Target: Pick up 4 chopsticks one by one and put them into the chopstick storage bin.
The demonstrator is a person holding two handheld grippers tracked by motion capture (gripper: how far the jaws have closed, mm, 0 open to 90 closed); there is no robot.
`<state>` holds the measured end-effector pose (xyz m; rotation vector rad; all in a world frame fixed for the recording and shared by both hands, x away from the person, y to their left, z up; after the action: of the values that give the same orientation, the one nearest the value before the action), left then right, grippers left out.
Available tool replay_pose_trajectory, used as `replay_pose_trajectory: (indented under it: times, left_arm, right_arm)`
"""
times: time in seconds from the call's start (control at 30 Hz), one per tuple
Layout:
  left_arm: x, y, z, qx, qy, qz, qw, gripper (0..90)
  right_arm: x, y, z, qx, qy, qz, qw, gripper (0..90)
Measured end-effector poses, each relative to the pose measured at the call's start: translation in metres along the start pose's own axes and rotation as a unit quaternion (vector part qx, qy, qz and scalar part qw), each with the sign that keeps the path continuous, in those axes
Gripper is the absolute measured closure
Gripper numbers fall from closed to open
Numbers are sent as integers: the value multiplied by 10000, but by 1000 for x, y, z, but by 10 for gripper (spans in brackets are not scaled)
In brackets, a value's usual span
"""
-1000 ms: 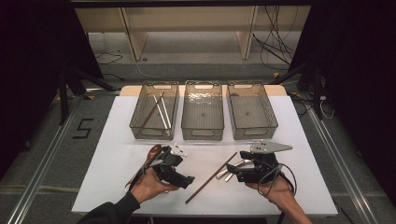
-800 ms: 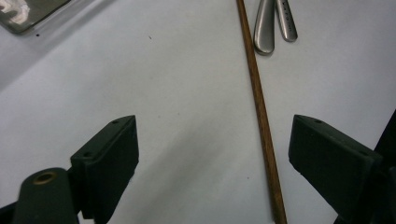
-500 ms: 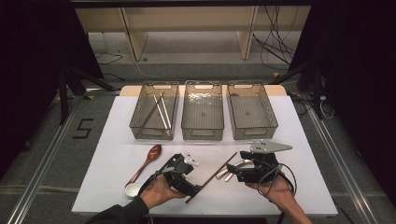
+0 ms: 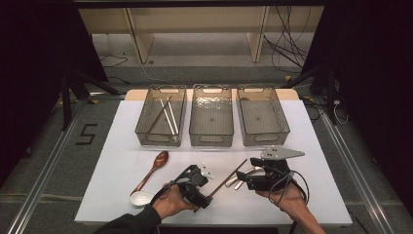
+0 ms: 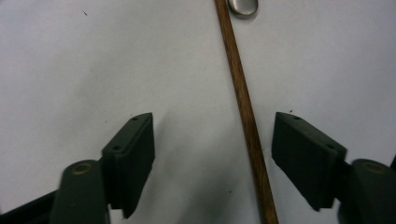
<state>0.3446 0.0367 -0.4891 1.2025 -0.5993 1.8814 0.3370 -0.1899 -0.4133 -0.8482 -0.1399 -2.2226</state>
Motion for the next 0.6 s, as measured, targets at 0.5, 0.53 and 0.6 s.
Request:
replay_pose_trajectory:
  times: [0.5, 0.53, 0.6]
  left_arm:
    - [3, -11, -1, -93, -91, -72, 9999, 639]
    - [3, -12, -1, -99, -92, -74, 9999, 657]
    - [4, -13, -1, -93, -115, -73, 9999, 692]
  right_arm:
    - [0, 0, 0, -3, 15, -11, 10000, 298]
    - [0, 0, 0, 2, 12, -13, 10000, 298]
    - [0, 0, 0, 4, 3, -14, 10000, 298]
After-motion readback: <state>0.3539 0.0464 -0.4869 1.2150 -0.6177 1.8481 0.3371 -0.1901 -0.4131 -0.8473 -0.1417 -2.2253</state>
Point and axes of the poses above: each handheld gripper's, and its own axes: x roughly backward along the jaws, z roughly out of its top, y roughly to its right, the point moved 2 cm from there along -x, roughly forward along the jaws, and after that the axes turned 2 degrees about -y, right-handed, at the moved point
